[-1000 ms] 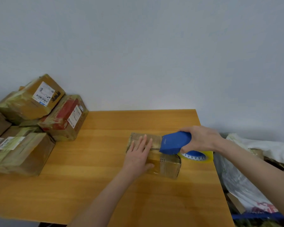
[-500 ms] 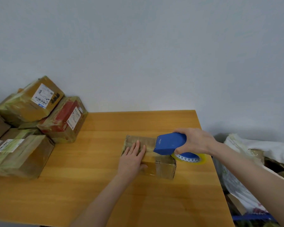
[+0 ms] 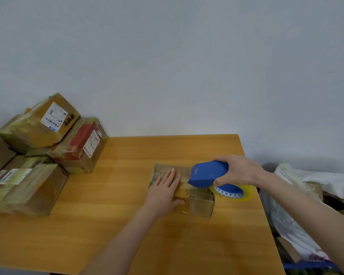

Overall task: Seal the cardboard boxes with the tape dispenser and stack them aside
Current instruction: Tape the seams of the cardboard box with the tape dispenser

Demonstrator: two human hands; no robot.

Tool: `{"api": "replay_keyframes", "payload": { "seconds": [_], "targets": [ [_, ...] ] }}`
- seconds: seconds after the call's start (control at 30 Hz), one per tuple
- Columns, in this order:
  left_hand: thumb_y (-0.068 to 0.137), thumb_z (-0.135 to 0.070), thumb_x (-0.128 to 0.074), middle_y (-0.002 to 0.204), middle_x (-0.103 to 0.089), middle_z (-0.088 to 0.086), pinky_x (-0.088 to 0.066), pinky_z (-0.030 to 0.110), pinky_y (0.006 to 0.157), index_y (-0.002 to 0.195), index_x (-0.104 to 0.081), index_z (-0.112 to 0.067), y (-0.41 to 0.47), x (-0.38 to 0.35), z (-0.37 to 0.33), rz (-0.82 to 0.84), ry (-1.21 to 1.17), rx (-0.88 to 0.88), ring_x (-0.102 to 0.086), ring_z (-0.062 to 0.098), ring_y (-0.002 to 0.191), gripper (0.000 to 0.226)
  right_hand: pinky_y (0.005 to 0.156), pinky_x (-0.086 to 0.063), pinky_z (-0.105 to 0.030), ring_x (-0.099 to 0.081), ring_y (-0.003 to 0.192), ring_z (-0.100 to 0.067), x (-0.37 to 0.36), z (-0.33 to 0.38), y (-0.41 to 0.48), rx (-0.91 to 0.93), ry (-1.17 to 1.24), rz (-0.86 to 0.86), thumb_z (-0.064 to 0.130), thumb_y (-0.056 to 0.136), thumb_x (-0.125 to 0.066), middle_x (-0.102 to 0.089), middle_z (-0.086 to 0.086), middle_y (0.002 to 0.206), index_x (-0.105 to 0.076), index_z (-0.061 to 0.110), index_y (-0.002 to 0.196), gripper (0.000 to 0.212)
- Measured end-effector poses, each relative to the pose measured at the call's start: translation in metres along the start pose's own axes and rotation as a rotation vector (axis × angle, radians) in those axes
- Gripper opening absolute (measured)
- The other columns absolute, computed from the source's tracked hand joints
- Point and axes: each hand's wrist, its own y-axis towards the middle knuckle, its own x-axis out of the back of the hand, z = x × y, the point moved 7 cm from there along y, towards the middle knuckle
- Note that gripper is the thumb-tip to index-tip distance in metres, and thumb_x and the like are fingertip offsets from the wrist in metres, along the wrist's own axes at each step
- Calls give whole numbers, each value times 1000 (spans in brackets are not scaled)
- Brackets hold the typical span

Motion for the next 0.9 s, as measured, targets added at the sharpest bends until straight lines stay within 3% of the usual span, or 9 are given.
{"api": "replay_keyframes", "payload": {
  "seconds": [0.17, 0.3, 0.4, 0.53, 0.77, 0.9],
  "targets": [
    [90, -66, -34, 159, 12, 13, 3, 35, 117, 152, 6, -13, -11, -6, 7, -34, 46, 157, 7, 24, 148, 91, 78, -54, -32, -57, 94, -13, -2, -3, -3, -3, 17, -9, 55, 70, -72, -57, 12, 110, -48, 40, 126, 63],
    [96, -56, -34, 159, 11, 11, 0, 36, 118, 153, 5, -25, -9, -2, -1, -13, 51, 76, 4, 24, 148, 75, 67, -48, -25, -56, 91, -11, -2, 1, -2, 11, -12, -29, 55, 70, -72, -57, 13, 108, -49, 39, 126, 63],
    [101, -45, -33, 160, 6, 3, -5, 36, 120, 153, -1, -27, -8, -1, -21, -39, 40, -65, 0, 19, 149, 64, 75, -53, -29, -57, 92, -12, -2, 2, -1, 11, -5, -18, 56, 69, -72, -57, 11, 110, -49, 38, 127, 65],
    [102, -43, -33, 161, 3, -3, -5, 33, 121, 153, -1, -25, -10, 4, -23, -52, 28, -77, -1, 14, 148, 63, 74, -53, -28, -57, 91, -11, -2, 3, 0, 20, -32, -20, 57, 69, -71, -57, 12, 108, -49, 39, 127, 65],
    [93, -64, -31, 159, 5, 17, 13, 42, 114, 151, 4, -6, -23, 2, 20, -55, 163, 252, 5, 32, 148, 90, 76, -53, -28, -57, 95, -11, -3, -3, -4, 12, 16, -14, 55, 71, -72, -56, 12, 111, -48, 38, 127, 64],
    [96, -52, -39, 158, 14, 4, 17, 37, 110, 149, 12, -23, -9, -3, -8, -55, 40, 67, 15, 22, 146, 79, 80, -55, -32, -57, 96, -12, -2, -6, -5, 17, 53, -1, 52, 70, -74, -57, 10, 112, -48, 36, 125, 62]
  ]
}}
